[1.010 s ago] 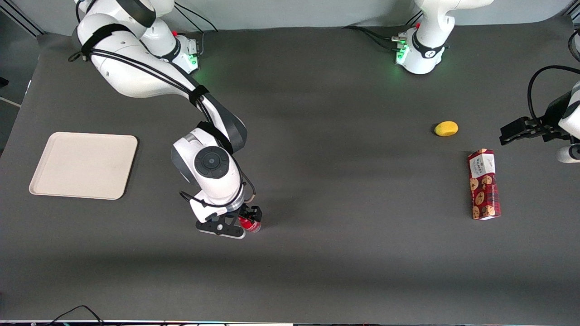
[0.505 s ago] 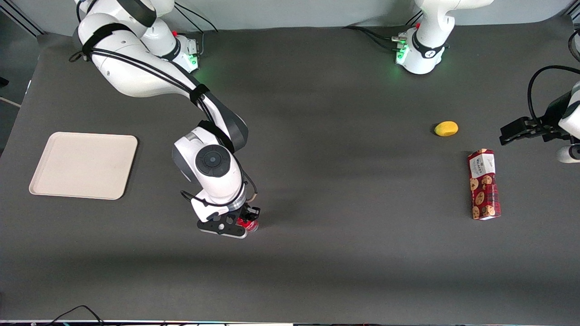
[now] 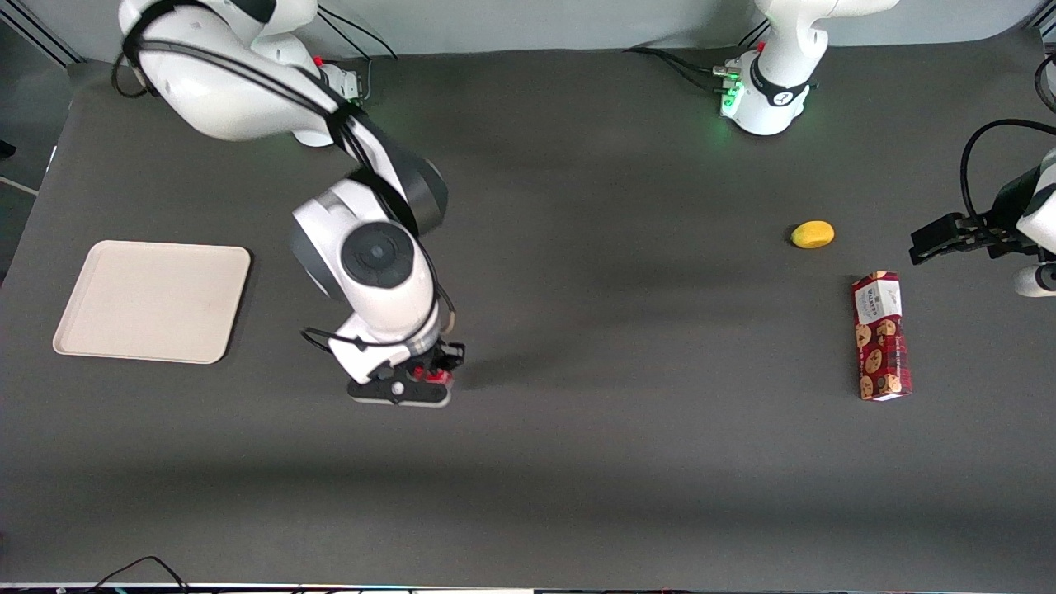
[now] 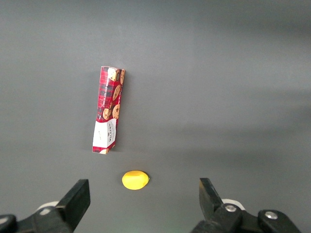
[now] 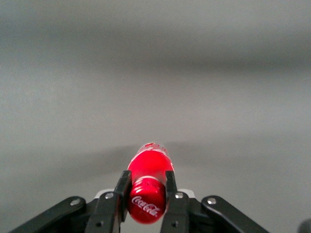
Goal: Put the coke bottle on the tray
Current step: 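Lift the held bottle and carry it toward the white tray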
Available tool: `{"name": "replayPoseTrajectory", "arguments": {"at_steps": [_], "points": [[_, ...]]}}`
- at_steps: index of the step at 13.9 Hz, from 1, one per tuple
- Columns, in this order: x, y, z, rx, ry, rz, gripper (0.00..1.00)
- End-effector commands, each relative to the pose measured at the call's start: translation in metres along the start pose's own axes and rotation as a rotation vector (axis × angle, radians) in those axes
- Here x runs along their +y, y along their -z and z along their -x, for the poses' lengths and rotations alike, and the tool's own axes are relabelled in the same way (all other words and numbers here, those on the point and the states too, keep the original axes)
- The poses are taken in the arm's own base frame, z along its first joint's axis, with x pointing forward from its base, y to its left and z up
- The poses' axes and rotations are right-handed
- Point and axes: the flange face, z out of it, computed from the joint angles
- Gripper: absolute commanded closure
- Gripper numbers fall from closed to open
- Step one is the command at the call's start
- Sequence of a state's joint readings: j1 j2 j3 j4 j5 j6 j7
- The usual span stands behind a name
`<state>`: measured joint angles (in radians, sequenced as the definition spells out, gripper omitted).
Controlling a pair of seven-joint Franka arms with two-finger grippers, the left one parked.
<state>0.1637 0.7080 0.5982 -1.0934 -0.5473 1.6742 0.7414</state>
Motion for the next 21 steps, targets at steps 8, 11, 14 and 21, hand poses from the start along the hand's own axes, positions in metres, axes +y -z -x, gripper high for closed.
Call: {"name": "replayPoseTrajectory", "arguments": {"at_steps": [8, 11, 14, 21], "points": [[0.249, 0.221, 0.091, -0.178, 0.310, 0.050, 1.00], [0.356, 0.215, 0.120, -0.237, 0.401, 0.049, 1.00], [0.478, 0.162, 0.118, -0.264, 0.510, 0.002, 1.00], [0.662, 0.015, 0.156, -0.161, 0.724, 0.039, 1.00]]}}
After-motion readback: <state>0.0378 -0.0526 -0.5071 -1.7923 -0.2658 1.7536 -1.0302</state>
